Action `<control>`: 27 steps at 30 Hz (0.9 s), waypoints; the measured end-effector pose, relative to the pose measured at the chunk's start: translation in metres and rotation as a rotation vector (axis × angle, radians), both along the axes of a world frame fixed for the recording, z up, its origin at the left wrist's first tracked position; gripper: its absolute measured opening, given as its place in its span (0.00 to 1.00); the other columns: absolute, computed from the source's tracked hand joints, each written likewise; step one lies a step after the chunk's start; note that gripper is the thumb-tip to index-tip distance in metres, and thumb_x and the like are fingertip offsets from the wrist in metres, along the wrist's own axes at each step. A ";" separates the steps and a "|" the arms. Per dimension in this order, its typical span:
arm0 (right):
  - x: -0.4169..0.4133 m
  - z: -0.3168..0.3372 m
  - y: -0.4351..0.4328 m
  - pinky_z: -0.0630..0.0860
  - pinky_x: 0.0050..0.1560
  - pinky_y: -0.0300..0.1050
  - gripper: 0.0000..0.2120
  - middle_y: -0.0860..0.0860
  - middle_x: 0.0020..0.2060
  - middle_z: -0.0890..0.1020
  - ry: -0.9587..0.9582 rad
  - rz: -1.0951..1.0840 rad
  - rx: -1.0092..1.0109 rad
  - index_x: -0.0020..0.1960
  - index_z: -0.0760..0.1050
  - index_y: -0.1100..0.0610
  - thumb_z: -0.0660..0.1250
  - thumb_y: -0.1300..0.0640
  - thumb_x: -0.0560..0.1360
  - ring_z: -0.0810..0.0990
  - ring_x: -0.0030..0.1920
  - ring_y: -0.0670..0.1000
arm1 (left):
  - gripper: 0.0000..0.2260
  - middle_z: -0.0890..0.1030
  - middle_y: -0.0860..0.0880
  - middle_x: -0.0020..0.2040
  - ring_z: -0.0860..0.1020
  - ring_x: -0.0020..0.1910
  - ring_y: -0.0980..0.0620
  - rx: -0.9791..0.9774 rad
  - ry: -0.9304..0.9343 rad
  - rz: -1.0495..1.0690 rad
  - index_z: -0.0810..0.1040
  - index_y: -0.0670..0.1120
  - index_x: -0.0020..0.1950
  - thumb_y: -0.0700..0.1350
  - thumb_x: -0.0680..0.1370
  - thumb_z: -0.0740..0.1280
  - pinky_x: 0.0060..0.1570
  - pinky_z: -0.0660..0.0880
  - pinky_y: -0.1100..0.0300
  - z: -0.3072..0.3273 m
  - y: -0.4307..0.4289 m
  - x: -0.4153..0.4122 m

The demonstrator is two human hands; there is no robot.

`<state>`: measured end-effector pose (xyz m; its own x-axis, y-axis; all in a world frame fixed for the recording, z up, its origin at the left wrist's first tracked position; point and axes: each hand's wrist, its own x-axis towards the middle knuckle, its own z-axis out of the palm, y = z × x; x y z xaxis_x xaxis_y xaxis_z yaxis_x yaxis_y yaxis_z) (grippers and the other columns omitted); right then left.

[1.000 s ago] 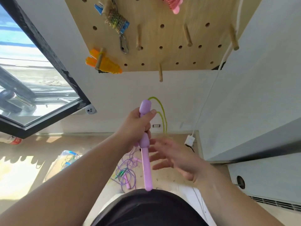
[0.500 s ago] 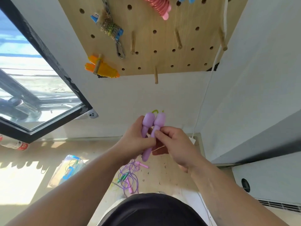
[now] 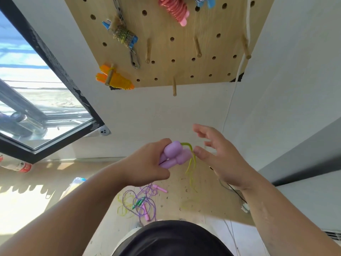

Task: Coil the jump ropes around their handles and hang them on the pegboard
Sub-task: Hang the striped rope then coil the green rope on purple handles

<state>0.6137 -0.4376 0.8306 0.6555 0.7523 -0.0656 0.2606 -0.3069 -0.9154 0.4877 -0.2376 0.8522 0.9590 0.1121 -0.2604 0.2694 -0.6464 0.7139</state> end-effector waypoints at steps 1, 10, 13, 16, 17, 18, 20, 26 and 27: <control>0.000 0.001 -0.001 0.64 0.65 0.28 0.25 0.33 0.68 0.72 0.027 0.100 -0.028 0.72 0.68 0.38 0.62 0.37 0.76 0.67 0.67 0.29 | 0.14 0.71 0.54 0.38 0.70 0.34 0.58 -0.020 -0.012 -0.023 0.69 0.49 0.46 0.37 0.66 0.69 0.34 0.69 0.60 0.005 -0.002 -0.001; -0.022 0.011 0.012 0.63 0.32 0.44 0.22 0.44 0.27 0.68 -0.012 0.055 0.030 0.33 0.70 0.52 0.58 0.46 0.84 0.65 0.28 0.47 | 0.14 0.74 0.52 0.40 0.74 0.40 0.47 0.328 -0.039 0.005 0.67 0.51 0.47 0.36 0.70 0.66 0.37 0.68 0.54 0.004 0.008 0.000; -0.032 0.020 0.021 0.60 0.32 0.38 0.22 0.42 0.25 0.67 0.012 0.008 0.083 0.32 0.67 0.50 0.58 0.49 0.85 0.64 0.28 0.44 | 0.13 0.74 0.52 0.42 0.74 0.42 0.47 0.331 -0.075 0.051 0.67 0.49 0.48 0.34 0.72 0.64 0.38 0.67 0.54 0.001 0.006 -0.001; -0.042 0.022 0.029 0.61 0.33 0.36 0.21 0.40 0.24 0.68 0.037 0.005 0.092 0.34 0.68 0.52 0.56 0.50 0.85 0.66 0.28 0.43 | 0.11 0.76 0.52 0.42 0.75 0.41 0.53 0.186 -0.108 0.114 0.69 0.49 0.50 0.37 0.73 0.66 0.38 0.70 0.57 0.001 0.006 -0.005; -0.047 0.022 0.031 0.62 0.33 0.35 0.21 0.39 0.24 0.69 0.055 0.014 0.092 0.35 0.69 0.53 0.55 0.50 0.86 0.67 0.27 0.42 | 0.10 0.77 0.52 0.44 0.77 0.42 0.54 0.157 -0.124 0.101 0.70 0.50 0.52 0.41 0.75 0.68 0.40 0.73 0.57 0.001 0.007 -0.007; -0.051 0.022 0.032 0.63 0.33 0.35 0.21 0.39 0.24 0.70 0.081 0.015 0.097 0.36 0.70 0.54 0.54 0.49 0.86 0.67 0.27 0.42 | 0.09 0.79 0.53 0.45 0.78 0.43 0.53 0.134 -0.136 0.080 0.71 0.50 0.54 0.46 0.76 0.68 0.42 0.75 0.56 -0.001 0.008 -0.010; -0.054 0.024 0.033 0.65 0.34 0.39 0.21 0.41 0.24 0.70 0.118 0.007 0.100 0.38 0.74 0.55 0.55 0.49 0.86 0.68 0.27 0.42 | 0.09 0.79 0.53 0.46 0.79 0.44 0.51 0.130 -0.139 0.062 0.71 0.50 0.53 0.52 0.79 0.68 0.43 0.76 0.53 -0.002 0.012 -0.016; -0.042 0.012 0.015 0.69 0.37 0.50 0.10 0.46 0.30 0.71 -0.054 0.089 -0.143 0.48 0.81 0.50 0.62 0.52 0.83 0.69 0.31 0.46 | 0.06 0.72 0.55 0.42 0.77 0.47 0.43 0.596 -0.189 0.145 0.70 0.47 0.53 0.45 0.79 0.66 0.40 0.64 0.54 -0.006 0.049 -0.035; -0.043 0.010 0.011 0.67 0.36 0.45 0.10 0.44 0.29 0.71 -0.067 0.090 -0.153 0.48 0.81 0.47 0.62 0.53 0.83 0.68 0.30 0.45 | 0.06 0.73 0.54 0.42 0.78 0.48 0.42 0.611 -0.196 0.160 0.69 0.48 0.51 0.44 0.79 0.67 0.40 0.64 0.54 -0.008 0.056 -0.040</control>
<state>0.5703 -0.4264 0.8410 0.5931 0.7925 -0.1421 0.3517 -0.4138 -0.8397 0.4480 -0.1818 0.8444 0.9415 0.3291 0.0730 0.2979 -0.9136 0.2767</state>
